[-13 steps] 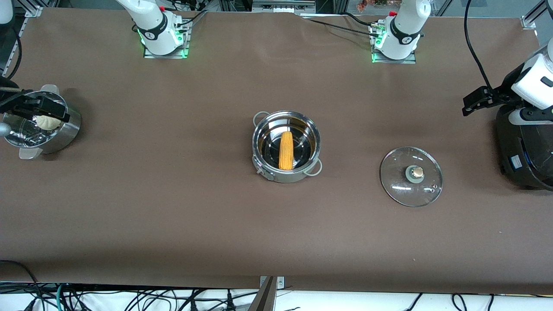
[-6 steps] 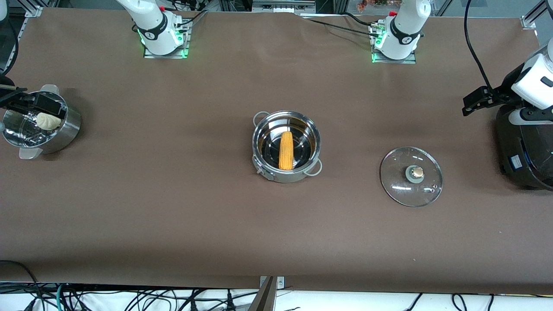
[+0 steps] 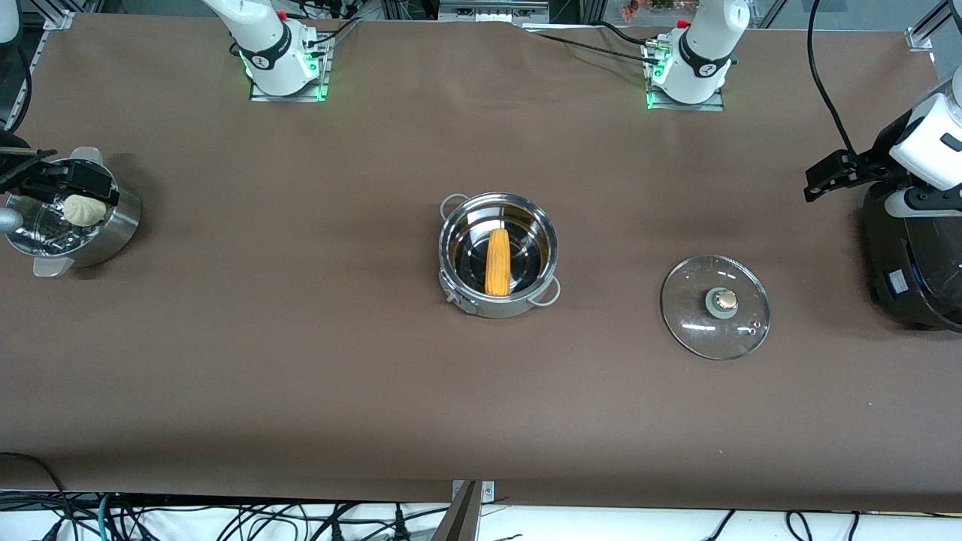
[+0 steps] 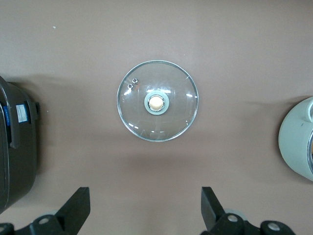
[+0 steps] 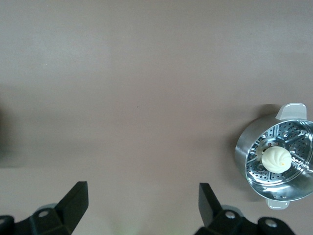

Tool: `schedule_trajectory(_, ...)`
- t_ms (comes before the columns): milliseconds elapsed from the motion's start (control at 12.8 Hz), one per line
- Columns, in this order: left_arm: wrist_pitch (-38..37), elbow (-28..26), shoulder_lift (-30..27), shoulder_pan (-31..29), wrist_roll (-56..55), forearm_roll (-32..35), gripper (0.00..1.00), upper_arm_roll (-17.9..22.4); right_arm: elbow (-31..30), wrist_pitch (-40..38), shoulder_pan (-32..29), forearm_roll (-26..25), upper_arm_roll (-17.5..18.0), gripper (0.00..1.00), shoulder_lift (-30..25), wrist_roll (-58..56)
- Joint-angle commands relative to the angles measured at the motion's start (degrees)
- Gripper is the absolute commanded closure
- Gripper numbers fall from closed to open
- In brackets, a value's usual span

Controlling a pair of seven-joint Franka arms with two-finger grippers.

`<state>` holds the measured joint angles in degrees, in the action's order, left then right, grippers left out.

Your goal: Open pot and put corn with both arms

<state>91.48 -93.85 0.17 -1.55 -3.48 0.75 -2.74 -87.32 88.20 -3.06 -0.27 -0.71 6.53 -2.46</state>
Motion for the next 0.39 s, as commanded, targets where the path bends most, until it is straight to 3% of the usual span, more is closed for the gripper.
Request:
schedule_trajectory(0, -1.0, 0.8, 0.0, -0.3, 0.0, -0.6, 0.00, -0.1, -0.4, 0.3, -0.6, -0.6, 0.6, 0.00, 0.5, -1.0)
schedule_trajectory(311, -1.0, 0.8, 0.0, -0.3, 0.0, -0.6, 0.00, -0.1, -0.3, 0.3, -0.6, -0.5, 0.6, 0.00, 0.9, -1.2)
